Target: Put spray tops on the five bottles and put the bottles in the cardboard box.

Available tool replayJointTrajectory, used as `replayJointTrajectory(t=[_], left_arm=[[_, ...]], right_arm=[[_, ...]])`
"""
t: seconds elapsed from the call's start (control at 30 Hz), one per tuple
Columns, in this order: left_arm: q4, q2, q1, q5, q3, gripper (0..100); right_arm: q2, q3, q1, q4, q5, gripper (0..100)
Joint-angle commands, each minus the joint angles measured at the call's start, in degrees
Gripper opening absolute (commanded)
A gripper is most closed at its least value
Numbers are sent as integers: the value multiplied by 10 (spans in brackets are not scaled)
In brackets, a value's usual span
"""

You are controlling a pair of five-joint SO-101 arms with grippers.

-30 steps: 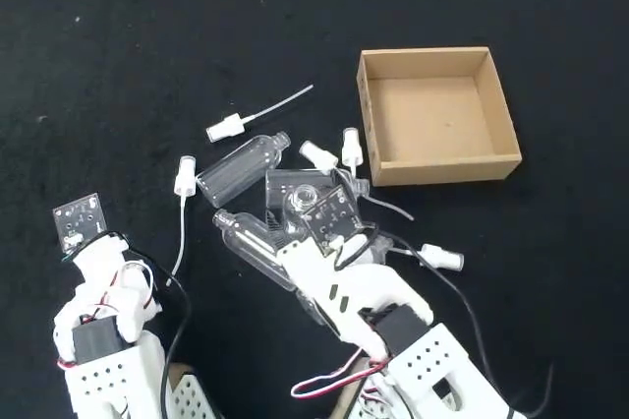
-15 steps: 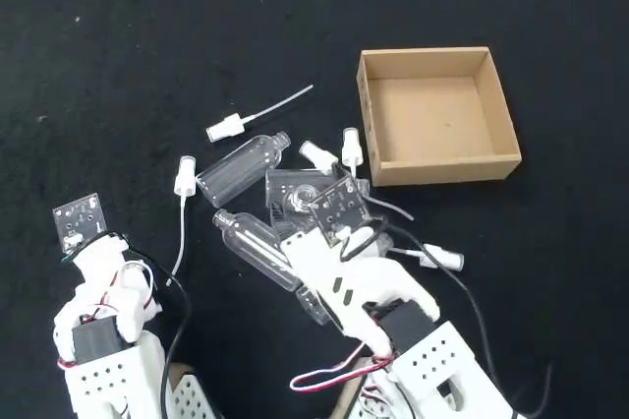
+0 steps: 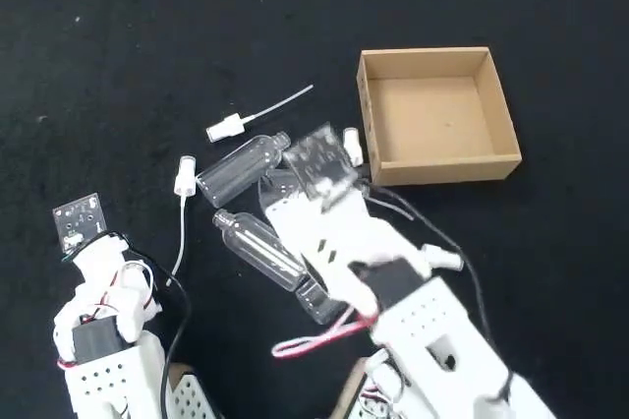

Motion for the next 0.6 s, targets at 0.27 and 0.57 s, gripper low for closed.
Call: replayJointTrajectory(t=[0.27, 0.57], left_arm=[[8, -1, 0, -4, 5, 47], [8, -1, 0, -4, 5, 47]], right_arm=[[-21, -21, 3, 48, -39, 362], [-99, 142, 3, -81, -39, 402]])
